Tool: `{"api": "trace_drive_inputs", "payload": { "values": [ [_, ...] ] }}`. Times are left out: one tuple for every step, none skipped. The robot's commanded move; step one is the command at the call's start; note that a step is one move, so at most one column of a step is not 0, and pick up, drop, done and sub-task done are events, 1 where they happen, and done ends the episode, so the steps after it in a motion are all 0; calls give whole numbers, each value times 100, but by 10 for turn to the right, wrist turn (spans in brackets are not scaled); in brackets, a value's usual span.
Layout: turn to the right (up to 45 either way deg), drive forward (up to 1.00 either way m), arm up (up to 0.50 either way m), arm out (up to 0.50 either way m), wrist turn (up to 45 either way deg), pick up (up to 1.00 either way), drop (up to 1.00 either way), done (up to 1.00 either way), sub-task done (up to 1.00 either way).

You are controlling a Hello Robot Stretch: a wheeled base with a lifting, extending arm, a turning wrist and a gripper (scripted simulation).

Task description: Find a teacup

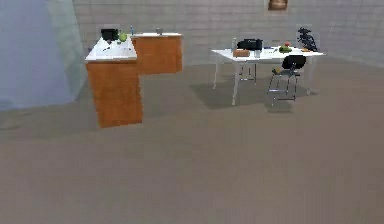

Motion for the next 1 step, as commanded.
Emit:
{"api": "trace_drive_inputs", "payload": {
  "values": [
    [390, 0, 0, 0, 0, 0, 0, 0, 0]
  ]
}}
